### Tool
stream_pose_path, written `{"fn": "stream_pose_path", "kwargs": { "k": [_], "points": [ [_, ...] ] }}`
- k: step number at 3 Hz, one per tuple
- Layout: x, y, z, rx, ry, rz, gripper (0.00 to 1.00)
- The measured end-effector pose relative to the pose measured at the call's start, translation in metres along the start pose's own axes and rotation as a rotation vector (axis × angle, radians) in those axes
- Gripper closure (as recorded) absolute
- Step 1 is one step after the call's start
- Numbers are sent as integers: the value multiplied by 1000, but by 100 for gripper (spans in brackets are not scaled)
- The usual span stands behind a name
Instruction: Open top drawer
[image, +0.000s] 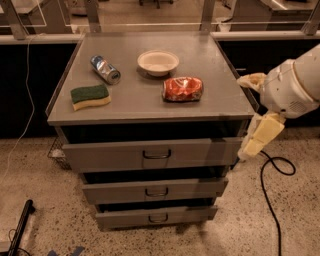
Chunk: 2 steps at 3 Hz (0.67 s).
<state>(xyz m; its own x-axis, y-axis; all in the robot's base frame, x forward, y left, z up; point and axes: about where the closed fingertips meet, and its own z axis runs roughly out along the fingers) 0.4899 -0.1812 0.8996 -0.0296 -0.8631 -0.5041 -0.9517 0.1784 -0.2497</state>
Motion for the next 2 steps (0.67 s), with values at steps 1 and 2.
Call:
{"fn": "stream_pose_path", "kwargs": {
  "k": [1,2],
  "points": [
    [29,61,38,-80,-31,64,0],
    [44,98,61,-132,-37,101,0]
  ]
}}
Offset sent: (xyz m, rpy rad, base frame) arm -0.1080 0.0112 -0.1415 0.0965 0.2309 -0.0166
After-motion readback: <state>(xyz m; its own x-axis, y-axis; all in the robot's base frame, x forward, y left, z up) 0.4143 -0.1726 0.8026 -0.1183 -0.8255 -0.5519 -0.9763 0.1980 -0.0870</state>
